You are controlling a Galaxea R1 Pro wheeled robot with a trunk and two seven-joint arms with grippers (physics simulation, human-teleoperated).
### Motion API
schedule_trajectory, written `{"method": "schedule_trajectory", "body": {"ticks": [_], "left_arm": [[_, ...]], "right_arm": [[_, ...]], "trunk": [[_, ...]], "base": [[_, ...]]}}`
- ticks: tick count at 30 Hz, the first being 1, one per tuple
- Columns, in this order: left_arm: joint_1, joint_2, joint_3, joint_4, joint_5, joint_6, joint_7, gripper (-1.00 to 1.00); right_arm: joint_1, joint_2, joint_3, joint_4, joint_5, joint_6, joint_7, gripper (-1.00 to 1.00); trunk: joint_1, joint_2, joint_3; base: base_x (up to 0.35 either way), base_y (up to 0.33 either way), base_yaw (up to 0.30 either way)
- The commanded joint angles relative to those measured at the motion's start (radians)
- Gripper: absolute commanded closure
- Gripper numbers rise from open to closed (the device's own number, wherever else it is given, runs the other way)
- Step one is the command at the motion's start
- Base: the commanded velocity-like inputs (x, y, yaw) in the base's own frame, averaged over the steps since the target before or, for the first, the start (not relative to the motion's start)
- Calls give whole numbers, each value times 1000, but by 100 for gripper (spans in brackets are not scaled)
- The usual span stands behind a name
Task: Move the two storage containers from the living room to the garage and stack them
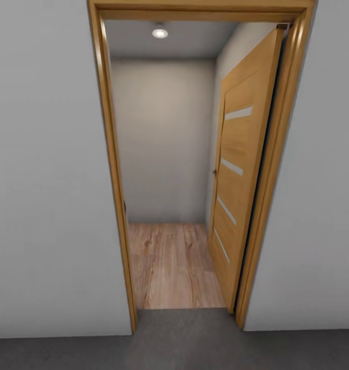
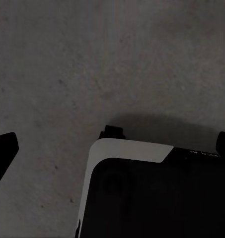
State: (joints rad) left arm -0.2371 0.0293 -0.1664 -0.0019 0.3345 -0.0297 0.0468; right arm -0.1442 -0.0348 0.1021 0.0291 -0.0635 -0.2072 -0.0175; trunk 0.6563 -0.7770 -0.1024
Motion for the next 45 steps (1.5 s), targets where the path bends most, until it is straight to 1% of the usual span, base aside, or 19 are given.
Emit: {"method": "schedule_trajectory", "body": {"ticks": [1,15,28,37,45], "left_arm": [[-1,0,-9,0,8,-2,2,-100],[-1,0,-9,0,8,-2,2,-100],[0,0,-9,0,8,-2,2,-100],[0,0,-9,0,8,-2,2,-100],[0,0,-9,0,9,-2,2,-100]], "right_arm": [[-2,1,8,3,-7,-5,-2,-100],[-2,4,8,3,-13,-5,-2,-100],[-2,4,7,3,-11,-6,-2,-100],[-2,3,8,3,-9,-6,-2,-100],[-2,1,7,3,-7,-6,-1,-100]], "trunk": [[1,-1,-2],[1,-1,-2],[1,-1,-2],[1,-1,-2],[1,-1,-2]], "base": [[315,0,0],[315,-9,0],[296,-133,2],[291,-143,186],[315,-15,32]]}}
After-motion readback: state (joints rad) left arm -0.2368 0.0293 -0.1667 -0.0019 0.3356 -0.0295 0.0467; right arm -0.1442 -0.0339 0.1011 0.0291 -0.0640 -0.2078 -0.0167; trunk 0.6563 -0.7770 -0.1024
